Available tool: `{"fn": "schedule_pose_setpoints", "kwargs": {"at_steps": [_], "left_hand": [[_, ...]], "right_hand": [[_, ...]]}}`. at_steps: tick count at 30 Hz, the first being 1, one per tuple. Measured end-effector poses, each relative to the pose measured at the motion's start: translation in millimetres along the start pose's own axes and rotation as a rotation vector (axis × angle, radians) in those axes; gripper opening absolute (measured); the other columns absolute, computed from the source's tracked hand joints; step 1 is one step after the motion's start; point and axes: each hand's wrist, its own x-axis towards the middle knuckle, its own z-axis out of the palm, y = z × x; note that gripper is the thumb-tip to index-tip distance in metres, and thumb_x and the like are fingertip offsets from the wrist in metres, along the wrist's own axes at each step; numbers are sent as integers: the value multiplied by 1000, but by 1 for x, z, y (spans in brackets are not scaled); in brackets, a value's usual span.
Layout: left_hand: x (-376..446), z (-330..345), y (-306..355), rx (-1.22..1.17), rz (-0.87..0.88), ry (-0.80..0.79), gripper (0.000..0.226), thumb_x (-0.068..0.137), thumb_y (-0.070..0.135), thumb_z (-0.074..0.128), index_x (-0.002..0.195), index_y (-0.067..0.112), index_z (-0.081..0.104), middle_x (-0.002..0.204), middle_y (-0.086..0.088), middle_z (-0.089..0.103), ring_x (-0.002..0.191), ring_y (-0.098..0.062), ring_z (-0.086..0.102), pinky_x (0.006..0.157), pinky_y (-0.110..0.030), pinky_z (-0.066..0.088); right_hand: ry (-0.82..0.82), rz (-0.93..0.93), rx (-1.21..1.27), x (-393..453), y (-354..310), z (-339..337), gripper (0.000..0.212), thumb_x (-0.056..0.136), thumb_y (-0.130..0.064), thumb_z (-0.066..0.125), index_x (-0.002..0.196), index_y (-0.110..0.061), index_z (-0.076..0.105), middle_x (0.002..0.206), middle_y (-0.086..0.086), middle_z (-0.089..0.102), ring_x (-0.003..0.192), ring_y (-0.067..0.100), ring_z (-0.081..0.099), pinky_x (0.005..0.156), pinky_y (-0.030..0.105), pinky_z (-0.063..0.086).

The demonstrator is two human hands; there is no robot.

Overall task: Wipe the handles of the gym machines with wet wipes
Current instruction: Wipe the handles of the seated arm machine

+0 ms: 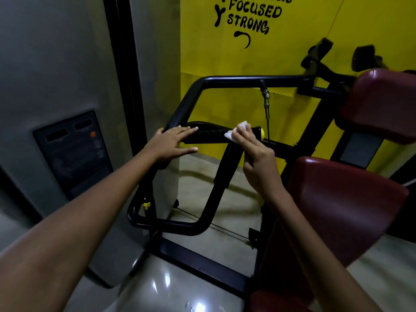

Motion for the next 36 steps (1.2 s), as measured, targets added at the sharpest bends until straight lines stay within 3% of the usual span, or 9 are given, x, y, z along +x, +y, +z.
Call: {"fn": "schedule_pose_setpoints", "kwargs": {"at_steps": [2, 6, 10, 17, 21, 24, 28, 30, 36], "left_hand": [[3, 3, -1, -19, -45, 42, 68, 89, 69, 32, 148, 40, 15, 156, 5, 22, 145, -15, 16, 113, -55, 11], [8, 7, -3, -92, -267, 85, 51, 99, 51, 27, 148, 38, 21, 158, 6, 13, 146, -23, 10, 111, -56, 19], [10, 8, -1, -73, -321, 74, 50, 98, 54, 25, 144, 36, 35, 159, 9, 9, 139, -33, 29, 107, -45, 30], [8, 4, 3, -34, -337, 79, 52, 98, 55, 23, 146, 35, 32, 159, 9, 7, 133, -34, 39, 101, -43, 36], [6, 6, 4, -78, -415, 103, 62, 95, 60, 27, 150, 34, 15, 160, 3, 4, 133, -38, 37, 100, -43, 36], [4, 7, 3, -93, -520, 104, 76, 90, 70, 26, 152, 29, 9, 157, -10, 17, 133, -41, 36, 102, -44, 34], [5, 9, 2, -63, -512, 104, 77, 90, 70, 24, 152, 26, 10, 147, -15, 36, 127, -41, 42, 96, -43, 38], [4, 9, 3, -51, -513, 104, 77, 90, 70, 23, 152, 26, 9, 146, -15, 37, 126, -41, 43, 95, -42, 38], [4, 9, 3, -45, -500, 110, 77, 90, 69, 24, 152, 26, 10, 146, -15, 37, 125, -40, 45, 94, -41, 39]], "right_hand": [[-8, -27, -5, -8, 1, -1, 60, 74, 14, 38, 129, -2, 52, 139, 11, 45, 135, 22, 31, 107, 6, 17], [-16, 5, 11, 4, -1, -5, 54, 76, 12, 40, 126, -1, 54, 137, 14, 48, 135, 26, 35, 109, 28, 25], [-32, 43, -2, 4, -10, -3, 56, 75, -7, 35, 128, -3, 54, 139, 11, 45, 138, 23, 30, 110, 25, 20], [-24, 34, 26, 12, -6, -7, 48, 79, 6, 44, 125, -1, 56, 137, 16, 47, 135, 28, 34, 111, 35, 27], [-18, 65, 20, 11, -9, -4, 51, 80, 12, 48, 128, -2, 52, 140, 14, 44, 138, 24, 30, 112, 29, 22], [-34, 46, 4, 1, -10, -6, 51, 80, 11, 47, 129, -3, 52, 140, 12, 45, 138, 23, 30, 110, 26, 21], [-45, 81, 27, 18, -7, -8, 48, 80, -9, 40, 125, -2, 56, 138, 15, 46, 136, 25, 35, 113, 38, 28], [-45, 94, 26, 23, -6, -8, 44, 84, -4, 47, 127, -3, 55, 140, 14, 44, 137, 24, 33, 114, 43, 28], [-29, 28, 8, -8, -8, -2, 59, 74, 4, 35, 130, -4, 52, 141, 11, 43, 137, 23, 30, 109, 8, 14]]}}
